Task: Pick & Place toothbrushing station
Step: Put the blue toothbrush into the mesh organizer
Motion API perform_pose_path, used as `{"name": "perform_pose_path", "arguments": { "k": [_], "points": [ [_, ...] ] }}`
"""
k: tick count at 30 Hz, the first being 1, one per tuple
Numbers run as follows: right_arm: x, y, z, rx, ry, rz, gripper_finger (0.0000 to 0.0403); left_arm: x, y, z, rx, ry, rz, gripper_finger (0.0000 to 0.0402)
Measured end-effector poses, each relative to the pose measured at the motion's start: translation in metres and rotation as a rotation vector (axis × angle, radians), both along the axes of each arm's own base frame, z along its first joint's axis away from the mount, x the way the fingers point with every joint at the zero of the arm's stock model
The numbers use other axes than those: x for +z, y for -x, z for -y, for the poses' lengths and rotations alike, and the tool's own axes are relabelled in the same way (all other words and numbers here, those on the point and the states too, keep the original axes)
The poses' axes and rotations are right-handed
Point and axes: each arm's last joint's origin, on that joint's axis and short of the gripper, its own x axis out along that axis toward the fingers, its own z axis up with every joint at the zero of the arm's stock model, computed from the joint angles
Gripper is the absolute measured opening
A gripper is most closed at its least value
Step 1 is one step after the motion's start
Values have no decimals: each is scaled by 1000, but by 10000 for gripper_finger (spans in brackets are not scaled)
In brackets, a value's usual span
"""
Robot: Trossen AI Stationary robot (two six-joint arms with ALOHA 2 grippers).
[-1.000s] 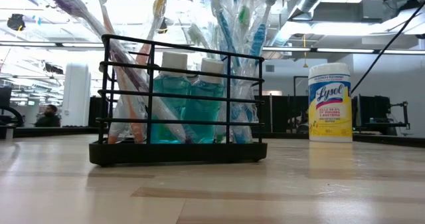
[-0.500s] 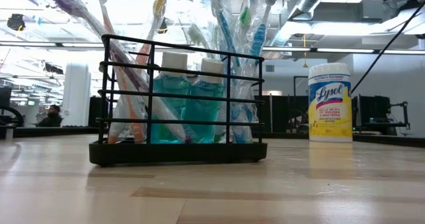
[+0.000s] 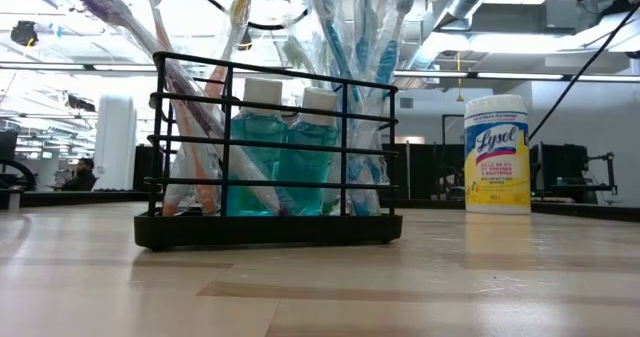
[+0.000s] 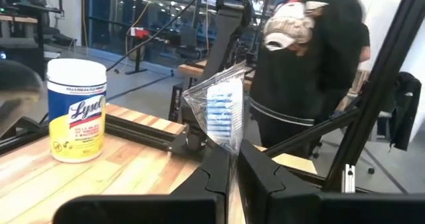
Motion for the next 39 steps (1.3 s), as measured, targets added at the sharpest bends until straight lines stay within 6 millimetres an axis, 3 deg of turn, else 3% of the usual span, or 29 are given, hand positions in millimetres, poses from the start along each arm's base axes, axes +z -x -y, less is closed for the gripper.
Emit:
{"name": "perform_pose_path", "arguments": {
  "k": [11, 21, 33, 39],
  "points": [
    [0, -2, -8, 38, 18, -3, 118, -18, 8, -4, 19, -3, -17, 5],
    [-2, -4, -5, 32, 23, -13, 118, -6, 12, -8, 19, -1, 134, 5],
    [-3, -4, -5, 32, 18, -22, 118, -25, 9, 10, -117, 80, 123, 5],
    [-4, -4, -6, 33, 16, -31, 118, -28, 8, 9, -108, 69, 96, 5]
  ]
}}
